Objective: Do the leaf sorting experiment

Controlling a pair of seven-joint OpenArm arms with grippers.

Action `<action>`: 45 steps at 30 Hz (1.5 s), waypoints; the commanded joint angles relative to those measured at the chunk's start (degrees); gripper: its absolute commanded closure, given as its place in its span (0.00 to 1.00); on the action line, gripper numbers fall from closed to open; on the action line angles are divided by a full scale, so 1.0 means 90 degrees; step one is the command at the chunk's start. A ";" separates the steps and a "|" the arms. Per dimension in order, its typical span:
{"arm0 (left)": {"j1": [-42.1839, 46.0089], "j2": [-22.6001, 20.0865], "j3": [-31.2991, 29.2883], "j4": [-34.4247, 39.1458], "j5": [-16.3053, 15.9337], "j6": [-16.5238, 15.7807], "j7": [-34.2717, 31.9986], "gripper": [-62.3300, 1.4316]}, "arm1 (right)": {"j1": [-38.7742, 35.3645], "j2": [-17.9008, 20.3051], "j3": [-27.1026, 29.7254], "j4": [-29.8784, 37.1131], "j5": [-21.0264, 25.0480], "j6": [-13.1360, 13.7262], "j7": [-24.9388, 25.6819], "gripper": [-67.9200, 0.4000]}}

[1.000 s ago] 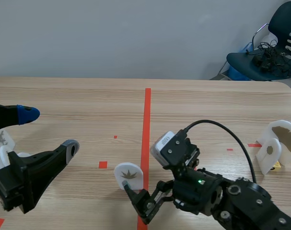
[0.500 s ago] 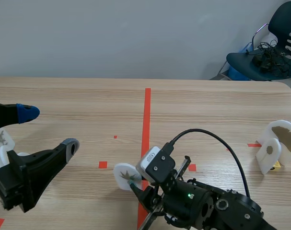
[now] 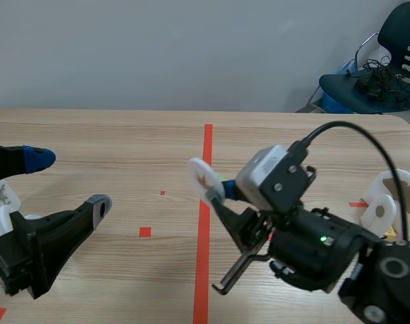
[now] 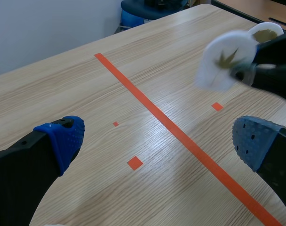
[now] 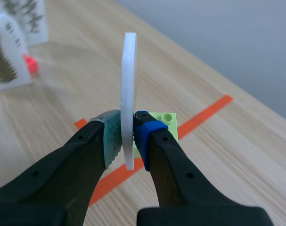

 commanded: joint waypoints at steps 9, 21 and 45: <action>-0.0019 -0.0002 -0.0017 0.0148 -0.0061 0.0010 -0.0087 0.00 | -0.0942 -0.0284 0.1880 0.0015 0.1297 -0.0007 -0.0316 0.90; -0.0017 -0.0002 -0.0017 0.0148 -0.0061 0.0010 -0.0087 0.00 | 0.0192 -0.0294 0.2278 -0.2475 0.1396 -0.0056 0.0100 0.90; -0.0017 0.0000 -0.0017 0.0148 -0.0061 0.0010 -0.0090 0.00 | 0.0289 -0.0189 0.3422 -0.2450 0.1795 0.0291 0.0860 0.31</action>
